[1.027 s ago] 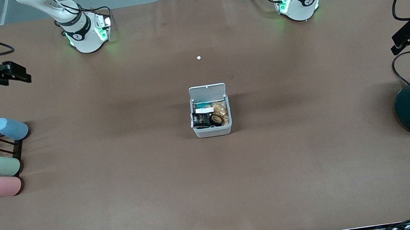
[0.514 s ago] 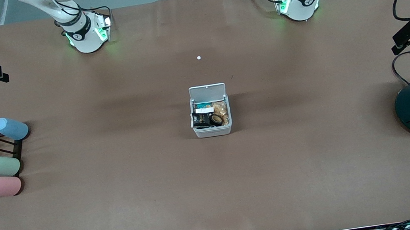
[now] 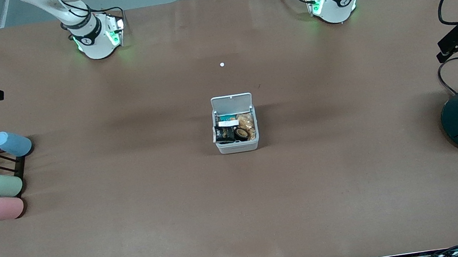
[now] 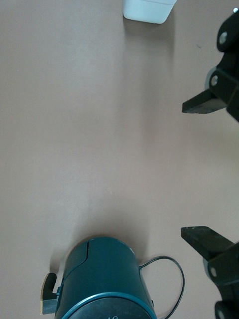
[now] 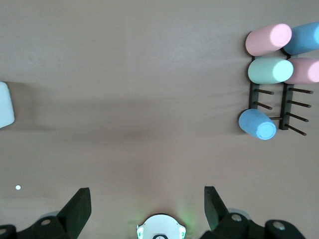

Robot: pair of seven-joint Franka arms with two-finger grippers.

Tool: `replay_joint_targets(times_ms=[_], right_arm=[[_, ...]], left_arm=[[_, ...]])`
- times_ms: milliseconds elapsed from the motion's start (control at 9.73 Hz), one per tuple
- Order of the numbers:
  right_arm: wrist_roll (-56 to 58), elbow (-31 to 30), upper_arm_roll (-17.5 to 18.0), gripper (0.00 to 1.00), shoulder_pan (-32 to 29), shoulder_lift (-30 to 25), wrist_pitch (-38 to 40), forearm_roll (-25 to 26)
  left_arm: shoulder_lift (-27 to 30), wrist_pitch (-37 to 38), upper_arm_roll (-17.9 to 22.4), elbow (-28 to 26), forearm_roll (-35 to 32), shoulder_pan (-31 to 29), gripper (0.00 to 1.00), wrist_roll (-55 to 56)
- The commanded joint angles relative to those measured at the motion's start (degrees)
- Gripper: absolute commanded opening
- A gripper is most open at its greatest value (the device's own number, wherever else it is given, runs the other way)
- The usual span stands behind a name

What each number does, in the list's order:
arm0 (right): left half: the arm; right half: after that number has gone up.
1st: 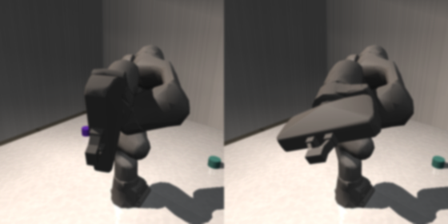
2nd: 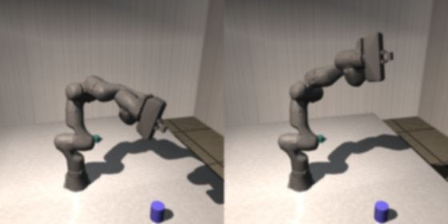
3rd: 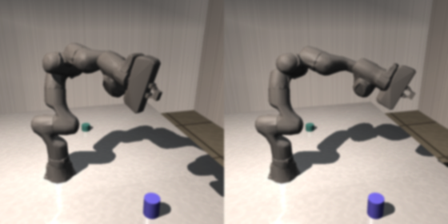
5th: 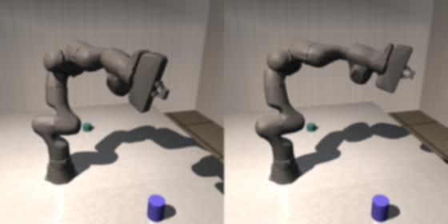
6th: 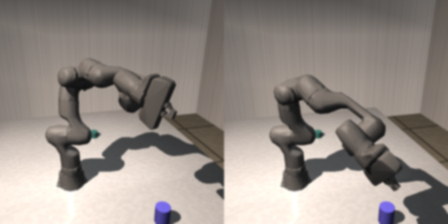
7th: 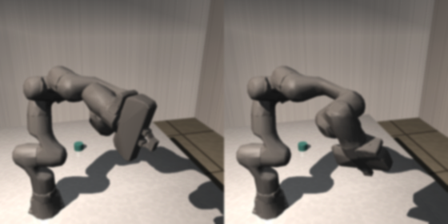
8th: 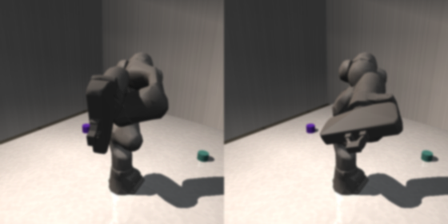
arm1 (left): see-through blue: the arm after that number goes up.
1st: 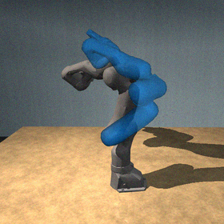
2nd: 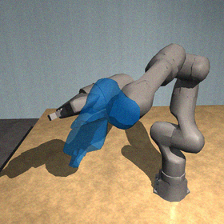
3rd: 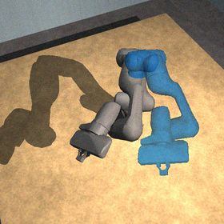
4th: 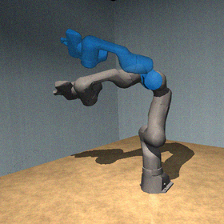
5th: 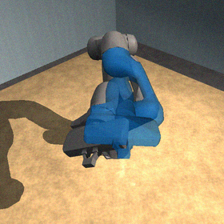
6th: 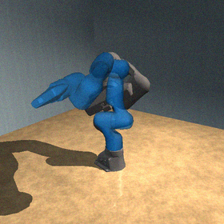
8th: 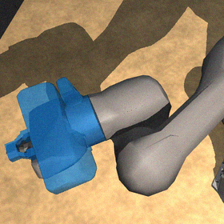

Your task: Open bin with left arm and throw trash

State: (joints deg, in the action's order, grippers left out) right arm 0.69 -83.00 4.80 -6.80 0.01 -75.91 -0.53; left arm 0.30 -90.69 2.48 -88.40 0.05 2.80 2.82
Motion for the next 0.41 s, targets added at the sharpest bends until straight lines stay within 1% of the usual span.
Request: replay_joint_targets(times_ms=[0, 308], right_arm=[[-0.5, -2.0, 0.8, 1.00, -0.8, -0.7, -1.4, 1.4], [-1.0, -2.1, 0.9, 1.00, -0.4, -0.6, -1.5, 1.2]], left_arm=[[-0.7, 0.6, 0.1, 1.3, -0.1, -0.1, 1.00, -0.1], [-0.7, 1.0, 0.0, 1.3, -1.0, 0.0, 1.00, -0.1]])
